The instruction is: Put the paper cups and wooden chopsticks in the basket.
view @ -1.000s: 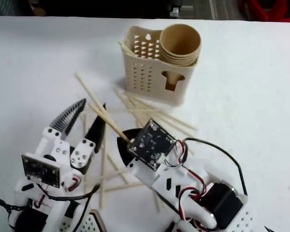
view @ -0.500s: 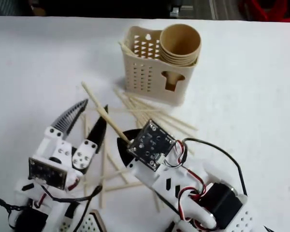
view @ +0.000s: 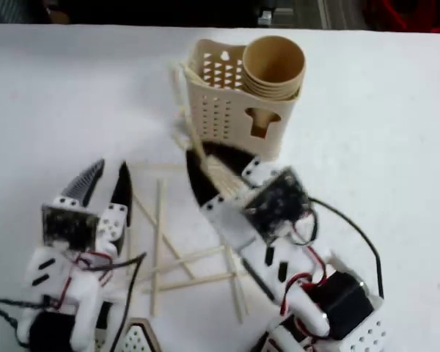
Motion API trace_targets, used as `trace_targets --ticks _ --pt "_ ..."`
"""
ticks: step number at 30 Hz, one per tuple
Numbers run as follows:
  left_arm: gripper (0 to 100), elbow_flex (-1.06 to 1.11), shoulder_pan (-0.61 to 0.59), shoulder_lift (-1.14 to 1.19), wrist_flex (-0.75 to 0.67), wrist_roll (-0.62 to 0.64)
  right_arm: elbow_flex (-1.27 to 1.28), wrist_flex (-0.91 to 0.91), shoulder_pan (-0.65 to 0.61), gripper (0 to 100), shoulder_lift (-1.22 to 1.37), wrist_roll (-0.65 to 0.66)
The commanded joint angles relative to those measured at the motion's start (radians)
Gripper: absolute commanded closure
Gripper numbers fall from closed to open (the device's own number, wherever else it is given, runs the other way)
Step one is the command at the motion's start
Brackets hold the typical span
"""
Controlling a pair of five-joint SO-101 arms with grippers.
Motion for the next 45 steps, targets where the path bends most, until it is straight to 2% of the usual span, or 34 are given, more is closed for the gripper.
trace_targets --ticks 1,12,20,25,31,36,39,45 --pt "88 0.068 -0.012 0.004 -0.012 0.048 -0.012 -0.225 0.094 97.9 0.099 -0.002" --pt "88 0.120 -0.027 0.004 -0.025 0.052 -0.077 -0.816 0.231 97.9 0.550 -0.006" --pt "88 0.121 -0.027 0.004 -0.025 0.052 -0.379 -0.829 0.283 97.9 0.891 -0.009" --pt "88 0.121 -0.027 0.004 -0.021 0.052 -0.437 -0.826 0.292 97.9 1.007 -0.009" --pt "88 0.121 -0.027 0.004 -0.018 0.052 -0.388 -0.745 0.303 97.1 1.029 -0.009" --pt "88 0.123 -0.027 0.004 -0.018 0.052 -0.404 -0.604 0.302 86.7 1.000 -0.009" --pt "88 0.143 -0.027 0.004 -0.025 0.051 -0.433 -0.453 0.297 85.1 0.941 -0.009" --pt "88 0.149 -0.028 0.004 -0.025 0.051 -0.436 -0.071 0.280 90.5 0.788 -0.003"
